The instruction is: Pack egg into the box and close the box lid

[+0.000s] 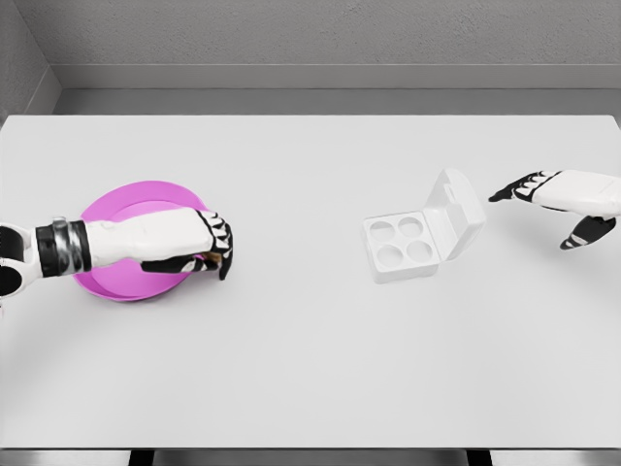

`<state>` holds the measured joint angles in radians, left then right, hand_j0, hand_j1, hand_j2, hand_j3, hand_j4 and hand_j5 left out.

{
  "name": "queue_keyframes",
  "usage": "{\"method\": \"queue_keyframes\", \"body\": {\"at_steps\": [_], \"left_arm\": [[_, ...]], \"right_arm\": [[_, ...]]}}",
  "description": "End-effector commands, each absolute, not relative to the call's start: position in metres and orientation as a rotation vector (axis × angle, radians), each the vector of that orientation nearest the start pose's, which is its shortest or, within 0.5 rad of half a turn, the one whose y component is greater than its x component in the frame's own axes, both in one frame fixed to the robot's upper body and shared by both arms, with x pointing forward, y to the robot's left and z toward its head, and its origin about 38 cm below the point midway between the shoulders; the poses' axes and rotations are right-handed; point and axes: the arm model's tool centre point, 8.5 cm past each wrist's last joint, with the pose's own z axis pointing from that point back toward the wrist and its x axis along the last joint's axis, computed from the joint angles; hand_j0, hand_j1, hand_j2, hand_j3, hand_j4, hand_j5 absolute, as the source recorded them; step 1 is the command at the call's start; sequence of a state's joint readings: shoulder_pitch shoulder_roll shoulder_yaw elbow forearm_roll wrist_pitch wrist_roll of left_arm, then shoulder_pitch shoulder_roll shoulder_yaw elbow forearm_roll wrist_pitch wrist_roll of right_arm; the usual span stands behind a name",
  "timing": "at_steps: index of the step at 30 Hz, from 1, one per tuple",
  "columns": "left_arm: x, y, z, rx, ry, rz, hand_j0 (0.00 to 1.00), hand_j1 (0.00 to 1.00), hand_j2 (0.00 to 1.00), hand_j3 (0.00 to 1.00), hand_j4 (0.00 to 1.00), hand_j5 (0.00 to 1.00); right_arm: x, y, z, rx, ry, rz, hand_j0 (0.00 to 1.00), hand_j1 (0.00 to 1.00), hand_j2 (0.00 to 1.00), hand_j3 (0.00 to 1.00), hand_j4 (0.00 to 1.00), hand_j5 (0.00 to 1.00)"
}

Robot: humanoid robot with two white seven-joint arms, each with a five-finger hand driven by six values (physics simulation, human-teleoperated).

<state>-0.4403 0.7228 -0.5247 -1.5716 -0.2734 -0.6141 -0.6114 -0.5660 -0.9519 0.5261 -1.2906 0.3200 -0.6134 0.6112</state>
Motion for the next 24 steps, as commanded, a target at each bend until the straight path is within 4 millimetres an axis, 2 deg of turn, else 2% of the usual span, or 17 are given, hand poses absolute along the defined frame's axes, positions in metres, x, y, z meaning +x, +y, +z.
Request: {"method": "queue_keyframes", "body": {"at_steps": [1,5,24], "left_arm": [[0.388,0.247,0.173,0.057,-1.567,-2.022,0.34,0.34,0.34,0.34,0.34,0.34],[0.389,0.234,0.176,0.048,-1.6,-2.027,0.34,0.34,0.34,0.34,0.34,0.34],[0.39,0.204,0.172,0.005,-1.637,-2.058,0.35,0.35,0.35,0.35,0.35,0.35]], "right_arm": [[0.425,-0.409,0.204,-0.419,-1.151,1.947,1.0,1.0,1.0,1.0,1.0,1.0],[0.425,-0.409,0.204,-0.419,-1.152,1.948,1.0,1.0,1.0,1.0,1.0,1.0],[0.425,-0.409,0.205,-0.419,-1.153,1.947,1.0,1.0,1.0,1.0,1.0,1.0]]}}
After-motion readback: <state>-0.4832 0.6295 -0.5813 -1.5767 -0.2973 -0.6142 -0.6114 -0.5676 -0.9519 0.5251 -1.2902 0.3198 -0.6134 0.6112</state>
